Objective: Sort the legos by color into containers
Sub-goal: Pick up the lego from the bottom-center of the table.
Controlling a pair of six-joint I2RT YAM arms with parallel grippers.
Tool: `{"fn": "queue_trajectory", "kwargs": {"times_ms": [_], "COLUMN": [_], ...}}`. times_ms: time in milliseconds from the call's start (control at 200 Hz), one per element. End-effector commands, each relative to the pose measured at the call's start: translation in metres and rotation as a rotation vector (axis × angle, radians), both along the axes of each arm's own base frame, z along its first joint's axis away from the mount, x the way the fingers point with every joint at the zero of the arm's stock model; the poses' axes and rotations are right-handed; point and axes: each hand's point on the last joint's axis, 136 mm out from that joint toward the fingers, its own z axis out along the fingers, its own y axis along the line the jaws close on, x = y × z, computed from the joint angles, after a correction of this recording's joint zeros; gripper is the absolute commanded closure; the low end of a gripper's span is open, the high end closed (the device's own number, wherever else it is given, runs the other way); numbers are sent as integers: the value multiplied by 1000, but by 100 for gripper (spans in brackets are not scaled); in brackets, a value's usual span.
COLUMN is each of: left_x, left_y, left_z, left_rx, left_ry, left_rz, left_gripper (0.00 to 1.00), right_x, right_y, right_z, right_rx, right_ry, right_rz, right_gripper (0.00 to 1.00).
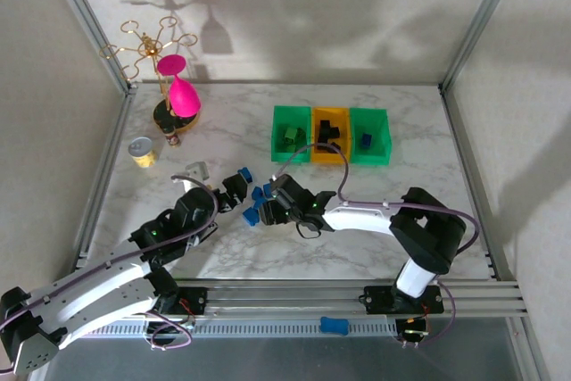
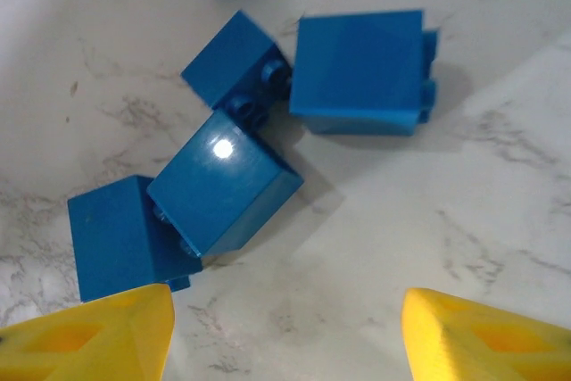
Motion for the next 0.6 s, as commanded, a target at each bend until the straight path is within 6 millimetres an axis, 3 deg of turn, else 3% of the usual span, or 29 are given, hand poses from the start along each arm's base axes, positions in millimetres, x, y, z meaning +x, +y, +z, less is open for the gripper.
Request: {"fn": "queue_trajectory", "kwargs": {"times_ms": [0,315,596], "left_x": [-2,-9,-12], "left_y": [18,36,42], "left_z": [-9,-10,-8], "left_rx": [27,-3,-27], "left_ry": [15,2,-15], "left_rz": [73,140,160], "left_gripper": [0,0,0], "right_x": [-4,-21,-21], "right_y": [34,66,73], "right_z": [19,11,-5], "right_rx": [79,112,81], "right_ry": [-25,-15,-8], "right_rz": [39,159,178], "right_gripper": [31,35,40]}}
